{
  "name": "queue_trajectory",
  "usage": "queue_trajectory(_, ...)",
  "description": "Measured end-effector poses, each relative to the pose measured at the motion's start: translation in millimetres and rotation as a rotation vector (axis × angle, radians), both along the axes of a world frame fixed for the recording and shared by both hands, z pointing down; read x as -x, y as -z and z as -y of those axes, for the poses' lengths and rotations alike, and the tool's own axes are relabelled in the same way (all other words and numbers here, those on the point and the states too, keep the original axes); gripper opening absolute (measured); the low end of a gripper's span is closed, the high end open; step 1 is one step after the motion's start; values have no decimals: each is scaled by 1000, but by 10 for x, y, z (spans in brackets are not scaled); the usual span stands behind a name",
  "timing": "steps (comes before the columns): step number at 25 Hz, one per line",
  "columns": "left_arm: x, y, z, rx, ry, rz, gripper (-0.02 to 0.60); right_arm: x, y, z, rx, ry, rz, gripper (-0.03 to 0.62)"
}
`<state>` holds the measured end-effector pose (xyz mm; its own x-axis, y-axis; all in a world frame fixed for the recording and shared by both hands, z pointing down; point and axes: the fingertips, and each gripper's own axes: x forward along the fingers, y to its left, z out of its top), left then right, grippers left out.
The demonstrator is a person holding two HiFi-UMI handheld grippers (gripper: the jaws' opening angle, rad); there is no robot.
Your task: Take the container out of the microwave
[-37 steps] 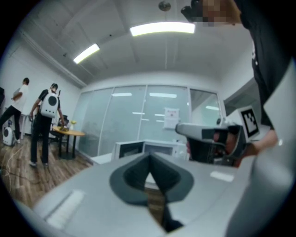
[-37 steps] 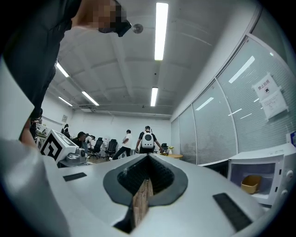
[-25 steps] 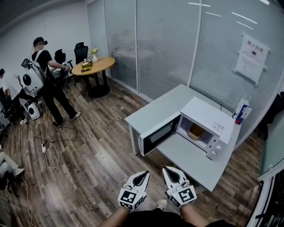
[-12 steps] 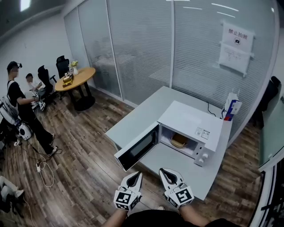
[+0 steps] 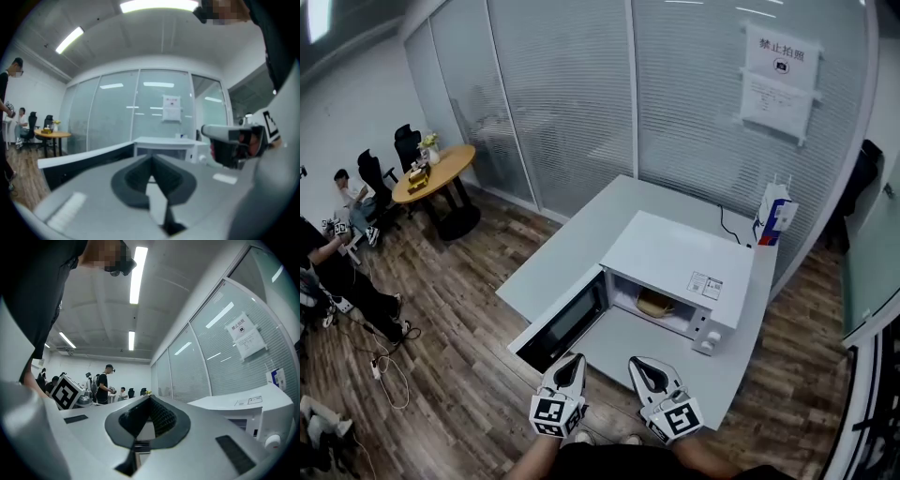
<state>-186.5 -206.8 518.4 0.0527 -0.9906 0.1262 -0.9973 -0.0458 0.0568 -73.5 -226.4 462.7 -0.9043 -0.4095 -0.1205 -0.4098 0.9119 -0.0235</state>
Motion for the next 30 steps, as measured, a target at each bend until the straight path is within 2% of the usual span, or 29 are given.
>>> queue_trajectory(3,-1,-22,202,-1,-9,17,5,-18,-26,195,3,-26,-3,-2)
queue_trajectory(8,-89,-192,567,21,-86,20,5,-21,-182,526,17,-101,-36,-2)
queue_trajectory(15,-198,-265,1071,11,-182,58,5,-35,-429,870,41,-210,-90,-2)
queue_trajectory(19,-263,-357,1316,18,-211,72,5,-57,-564,993,75,-260,-109,-2)
queue_trajectory(25,-445,-637,1607,56,-274,42,8,-114,-733,1141,109,-310,-141,-2)
queue_trajectory(26,-465,-698,1650,66,-279,40,35,-124,-767,1171,115,-318,-147,-2)
queue_trajectory(29,-514,-878,1797,97,-279,21,224,-172,-881,1261,134,-346,-163,-2)
queue_trajectory(30,-531,-938,1849,106,-276,13,264,-190,-924,1291,141,-355,-169,-2)
